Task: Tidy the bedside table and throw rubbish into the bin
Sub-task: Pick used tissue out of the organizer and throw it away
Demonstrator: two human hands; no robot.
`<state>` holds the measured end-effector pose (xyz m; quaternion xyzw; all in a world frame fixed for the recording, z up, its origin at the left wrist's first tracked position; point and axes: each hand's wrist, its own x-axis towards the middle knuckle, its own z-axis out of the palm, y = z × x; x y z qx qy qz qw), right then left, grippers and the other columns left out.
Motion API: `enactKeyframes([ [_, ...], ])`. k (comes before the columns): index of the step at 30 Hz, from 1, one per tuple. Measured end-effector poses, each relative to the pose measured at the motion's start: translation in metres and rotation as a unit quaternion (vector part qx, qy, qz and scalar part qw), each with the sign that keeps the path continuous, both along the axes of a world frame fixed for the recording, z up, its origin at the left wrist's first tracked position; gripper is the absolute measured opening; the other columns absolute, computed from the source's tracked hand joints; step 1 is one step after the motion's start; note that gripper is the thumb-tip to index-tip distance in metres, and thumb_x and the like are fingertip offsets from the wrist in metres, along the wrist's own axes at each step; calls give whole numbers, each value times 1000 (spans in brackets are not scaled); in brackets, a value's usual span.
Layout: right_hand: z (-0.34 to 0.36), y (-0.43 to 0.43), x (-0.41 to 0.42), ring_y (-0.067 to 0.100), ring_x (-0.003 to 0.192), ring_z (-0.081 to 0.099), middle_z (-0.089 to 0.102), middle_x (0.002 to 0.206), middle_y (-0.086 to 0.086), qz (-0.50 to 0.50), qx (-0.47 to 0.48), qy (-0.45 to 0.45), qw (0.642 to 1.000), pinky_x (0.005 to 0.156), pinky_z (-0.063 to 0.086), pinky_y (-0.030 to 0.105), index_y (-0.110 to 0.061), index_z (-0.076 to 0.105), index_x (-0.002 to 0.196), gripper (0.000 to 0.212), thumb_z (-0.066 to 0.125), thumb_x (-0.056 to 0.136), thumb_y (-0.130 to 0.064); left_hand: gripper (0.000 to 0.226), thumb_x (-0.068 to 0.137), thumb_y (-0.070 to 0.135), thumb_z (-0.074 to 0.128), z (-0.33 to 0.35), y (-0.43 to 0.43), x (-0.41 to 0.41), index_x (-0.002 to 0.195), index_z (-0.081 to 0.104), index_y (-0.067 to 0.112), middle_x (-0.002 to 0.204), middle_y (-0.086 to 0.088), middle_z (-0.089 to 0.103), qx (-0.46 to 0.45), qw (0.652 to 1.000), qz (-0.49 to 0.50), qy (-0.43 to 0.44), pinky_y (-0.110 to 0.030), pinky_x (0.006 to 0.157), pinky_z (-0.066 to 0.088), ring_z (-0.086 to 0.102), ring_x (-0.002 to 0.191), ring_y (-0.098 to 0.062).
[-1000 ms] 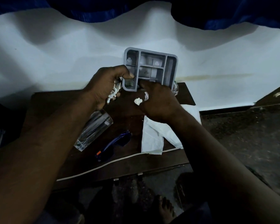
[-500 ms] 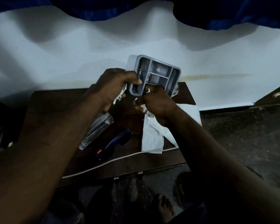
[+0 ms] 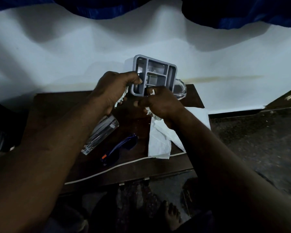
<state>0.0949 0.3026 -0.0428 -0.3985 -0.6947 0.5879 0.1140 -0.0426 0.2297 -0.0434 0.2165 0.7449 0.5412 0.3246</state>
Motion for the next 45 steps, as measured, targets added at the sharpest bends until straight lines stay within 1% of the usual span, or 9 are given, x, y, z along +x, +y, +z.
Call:
enactKeyframes([
  [8, 17, 6, 22, 4, 55, 67, 71, 59, -12, 21, 42, 12, 999, 46, 44, 18, -24, 68, 71, 26, 86, 77, -6, 43, 71, 37, 80, -2, 1, -2, 39, 58, 18, 36, 8, 41, -4, 1000, 20, 20, -33, 60, 38, 42, 41, -17],
  [11, 19, 8, 24, 19, 67, 71, 77, 73, 7, -7, 38, 10, 999, 48, 40, 22, -4, 74, 85, 20, 89, 75, -12, 46, 73, 37, 80, -2, 2, -1, 35, 59, 20, 35, 10, 42, -9, 999, 20, 26, -32, 60, 38, 44, 45, -19],
  [20, 25, 34, 40, 16, 70, 58, 74, 107, 23, -98, -176, 217, 955, 62, 48, 21, 7, 69, 106, 43, 84, 74, -17, 24, 73, 33, 73, -4, -1, -4, 69, 67, 10, 58, -6, 54, -54, 999, 8, 0, -20, 44, 38, 53, 41, -18],
  [22, 24, 38, 38, 12, 70, 50, 71, 97, 11, -112, -237, 243, 934, 70, 45, 25, 0, 73, 103, 31, 82, 83, -21, 24, 69, 33, 74, -5, -1, -4, 68, 67, 10, 61, -7, 54, -65, 998, -2, -5, -22, 47, 39, 55, 45, -19],
  [27, 25, 38, 36, 4, 40, 50, 54, 59, -5, -134, -317, 291, 893, 41, 43, 17, -11, 68, 91, 5, 67, 95, -8, 24, 58, 32, 66, -4, 2, -1, 69, 68, 10, 63, -10, 55, -84, 996, -24, -22, -25, 50, 38, 56, 52, -23],
  [33, 26, 39, 35, 2, 63, 18, 14, 81, -9, -111, -411, 256, 868, 49, 29, 10, -15, 55, 73, 28, 81, 74, -5, 11, 74, 20, 62, -7, 4, -4, 68, 63, 12, 61, -10, 50, -87, 996, -20, -28, -24, 49, 37, 56, 54, -24],
  [36, 35, 33, 40, 9, 49, 53, 49, 77, -1, -81, -460, 261, 845, 44, 50, 21, -6, 63, 82, 11, 61, 93, -4, 13, 76, 20, 63, -6, 5, -5, 67, 62, 11, 61, -9, 50, -92, 996, -17, -15, -24, 50, 38, 56, 55, -24],
  [40, 26, 32, 40, 11, 69, 41, 52, 86, 5, -28, -367, 179, 912, 57, 42, 20, -11, 75, 68, 19, 70, 86, -8, 15, 72, 23, 63, -5, 6, -6, 62, 61, 12, 55, -9, 50, -98, 995, -8, 0, -25, 51, 39, 56, 53, -25],
  [45, 6, 32, 40, 15, 56, 62, 70, 71, 5, -66, -197, 108, 972, 40, 43, 18, -3, 71, 75, 23, 63, 96, 1, 22, 68, 31, 66, -7, 8, -8, 67, 62, 9, 56, -7, 52, -109, 994, 0, 10, -24, 50, 39, 58, 50, -23],
])
